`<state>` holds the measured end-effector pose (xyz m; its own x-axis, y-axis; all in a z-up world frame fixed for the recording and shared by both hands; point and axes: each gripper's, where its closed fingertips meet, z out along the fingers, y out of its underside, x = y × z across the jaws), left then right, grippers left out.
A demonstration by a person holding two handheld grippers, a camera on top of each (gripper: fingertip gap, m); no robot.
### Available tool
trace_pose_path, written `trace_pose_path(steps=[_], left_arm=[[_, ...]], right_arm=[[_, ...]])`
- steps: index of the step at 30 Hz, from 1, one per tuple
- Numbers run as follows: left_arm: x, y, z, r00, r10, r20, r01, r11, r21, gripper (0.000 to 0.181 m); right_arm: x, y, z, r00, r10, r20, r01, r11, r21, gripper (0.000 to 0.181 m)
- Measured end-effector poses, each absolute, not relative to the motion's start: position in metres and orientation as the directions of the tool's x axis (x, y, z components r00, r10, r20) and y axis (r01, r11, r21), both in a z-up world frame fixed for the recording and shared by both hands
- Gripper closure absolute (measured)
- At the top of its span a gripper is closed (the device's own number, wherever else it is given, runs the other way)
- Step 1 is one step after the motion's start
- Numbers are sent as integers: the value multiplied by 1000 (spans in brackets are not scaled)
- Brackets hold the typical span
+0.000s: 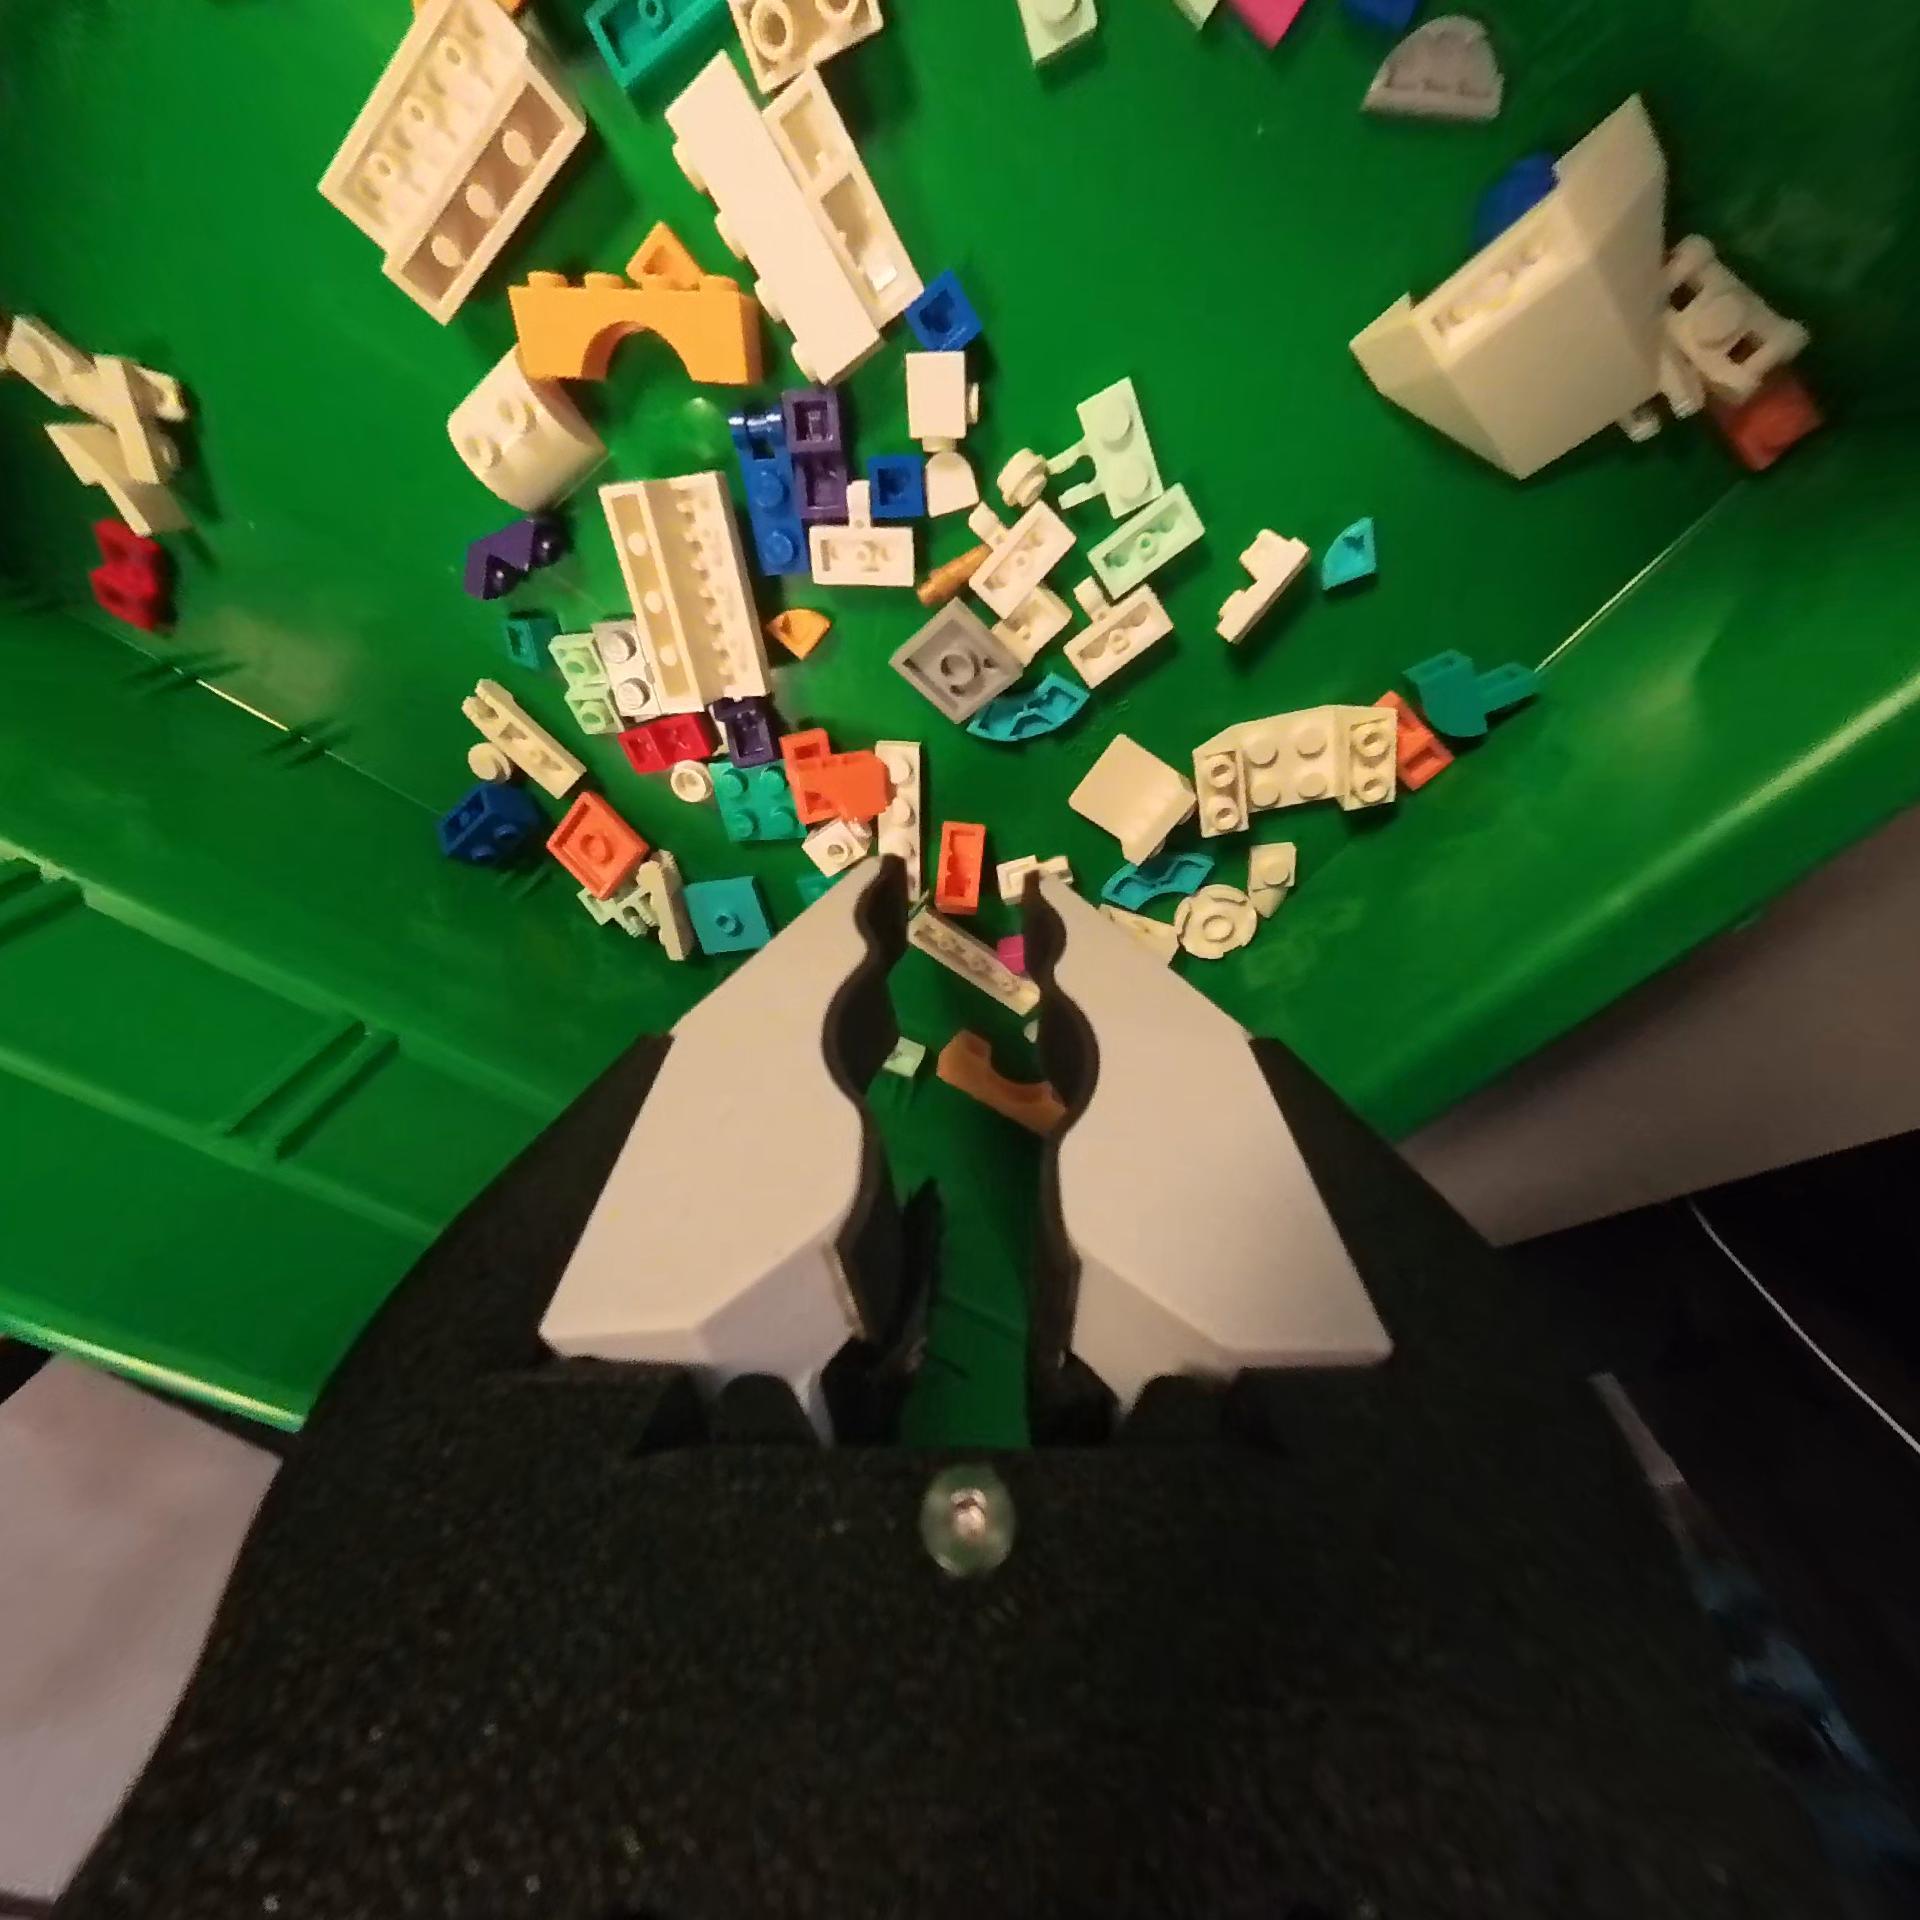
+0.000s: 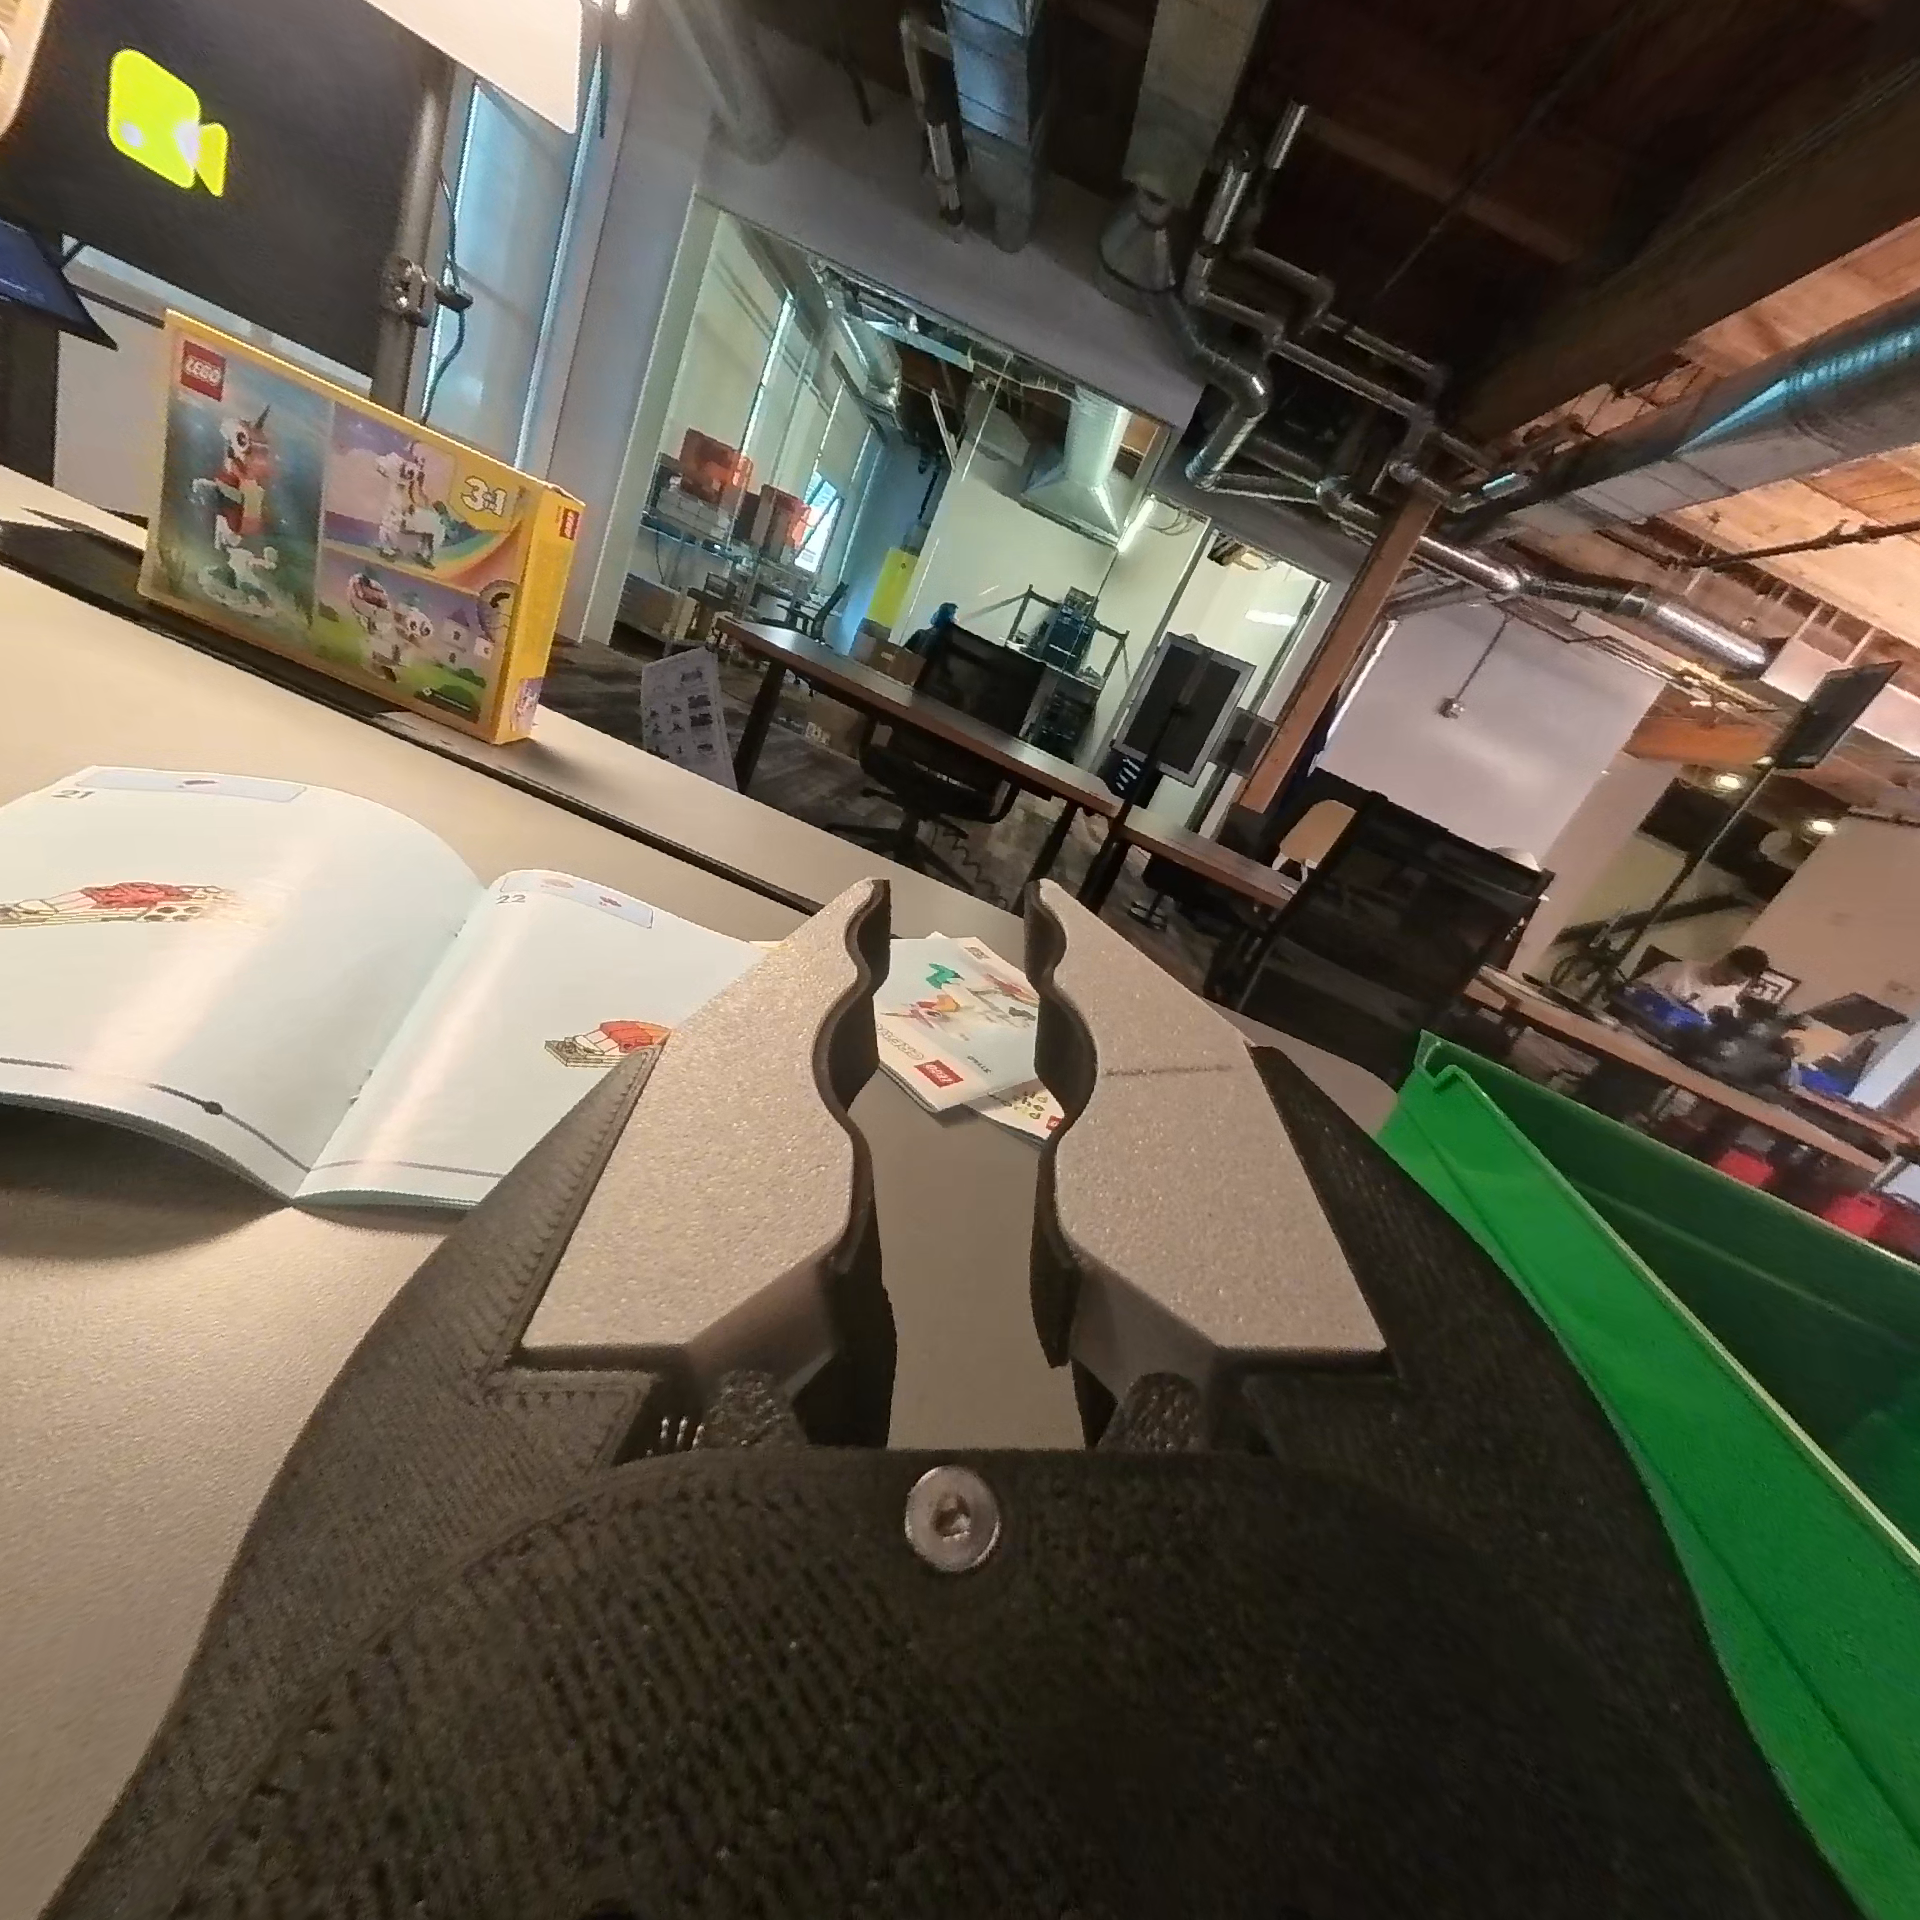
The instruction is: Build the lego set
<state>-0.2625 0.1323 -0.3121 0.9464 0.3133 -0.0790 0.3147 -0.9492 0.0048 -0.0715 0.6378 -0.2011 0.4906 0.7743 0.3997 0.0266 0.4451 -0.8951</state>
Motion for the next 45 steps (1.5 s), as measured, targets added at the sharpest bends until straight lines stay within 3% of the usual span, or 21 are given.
trace_pose_path(steps=[9, 15, 19, 21, 24, 26, 28, 31, 34, 40, 45], left_arm=[[-264, 126, -316, 932, 360, -55, 362, -931, 47, 161], [-265, 125, -316, 937, 340, -76, 344, -938, 43, 170], [-267, 132, -310, 942, 313, -123, 314, -949, -9, 176], [-278, 144, -297, 922, 335, -192, 316, -941, -123, 175], [-292, 179, -253, 862, 462, -210, 329, -823, -464, 175], [-289, 203, -217, 843, 529, -103, 327, -653, -683, 175], [-277, 224, -190, 853, 515, 83, 360, -467, -807, 176], [-260, 241, -167, 829, 439, 346, 488, -268, -831, 175], [-239, 261, -151, 818, 335, 467, 543, -185, -819, 176], [-177, 319, -130, 877, 130, 463, 479, -150, -865, 175], [-115, 373, -148, 907, 1, 421, 408, -253, -877, 175]], right_arm=[[-71, 638, -200, 491, 779, 389, 17, 438, -899, 158], [-70, 638, -200, 488, 786, 379, 6, 431, -902, 159], [-70, 638, -199, 483, 797, 362, -11, 419, -908, 160], [-69, 638, -198, 481, 805, 347, -24, 408, -913, 161], [-68, 638, -196, 474, 821, 319, -50, 386, -921, 161], [-68, 637, -195, 464, 834, 300, -68, 371, -926, 161], [-67, 636, -194, 451, 849, 276, -89, 351, -932, 161], [-64, 633, -192, 432, 868, 244, -117, 323, -939, 161], [-61, 632, -191, 418, 884, 209, -142, 291, -946, 161], [-61, 608, -181, 316, 931, 183, -205, 256, -945, 161], [-74, 577, -190, 162, 967, 198, -164, 224, -961, 155]])
